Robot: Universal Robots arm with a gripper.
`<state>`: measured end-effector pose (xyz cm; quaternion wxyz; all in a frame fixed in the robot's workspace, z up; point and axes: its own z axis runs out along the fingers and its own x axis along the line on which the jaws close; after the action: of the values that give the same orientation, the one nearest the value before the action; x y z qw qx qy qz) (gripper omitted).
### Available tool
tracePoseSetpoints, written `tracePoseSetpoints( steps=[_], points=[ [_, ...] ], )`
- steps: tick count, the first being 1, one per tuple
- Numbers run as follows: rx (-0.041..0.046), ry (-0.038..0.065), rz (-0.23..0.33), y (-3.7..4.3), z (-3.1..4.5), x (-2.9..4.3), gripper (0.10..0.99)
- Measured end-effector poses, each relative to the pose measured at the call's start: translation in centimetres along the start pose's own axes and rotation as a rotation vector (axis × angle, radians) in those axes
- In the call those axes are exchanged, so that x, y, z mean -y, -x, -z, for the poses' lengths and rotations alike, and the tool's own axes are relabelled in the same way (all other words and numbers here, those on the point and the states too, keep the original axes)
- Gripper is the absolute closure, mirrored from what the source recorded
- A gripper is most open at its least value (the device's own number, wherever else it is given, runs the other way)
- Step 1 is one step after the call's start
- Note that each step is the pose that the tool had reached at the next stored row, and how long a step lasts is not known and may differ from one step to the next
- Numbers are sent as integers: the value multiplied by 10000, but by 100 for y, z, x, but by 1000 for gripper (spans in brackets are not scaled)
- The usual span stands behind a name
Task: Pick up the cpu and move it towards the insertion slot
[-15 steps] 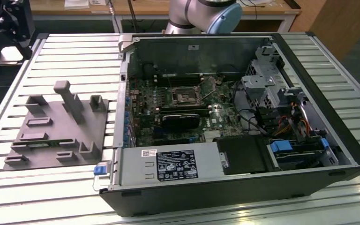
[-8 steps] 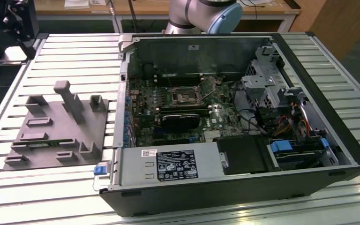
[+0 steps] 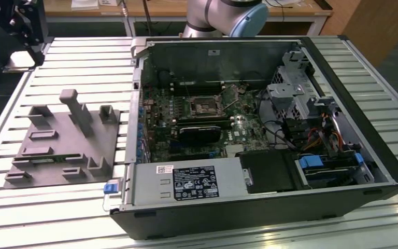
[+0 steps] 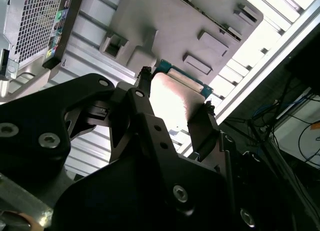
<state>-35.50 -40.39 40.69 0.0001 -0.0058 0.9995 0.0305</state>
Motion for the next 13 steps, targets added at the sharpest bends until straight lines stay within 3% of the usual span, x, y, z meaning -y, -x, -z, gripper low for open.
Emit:
tracePoseSetpoints(
  steps=[13],
  points=[
    [0,-1,0,171,0,2,541]
  ],
)
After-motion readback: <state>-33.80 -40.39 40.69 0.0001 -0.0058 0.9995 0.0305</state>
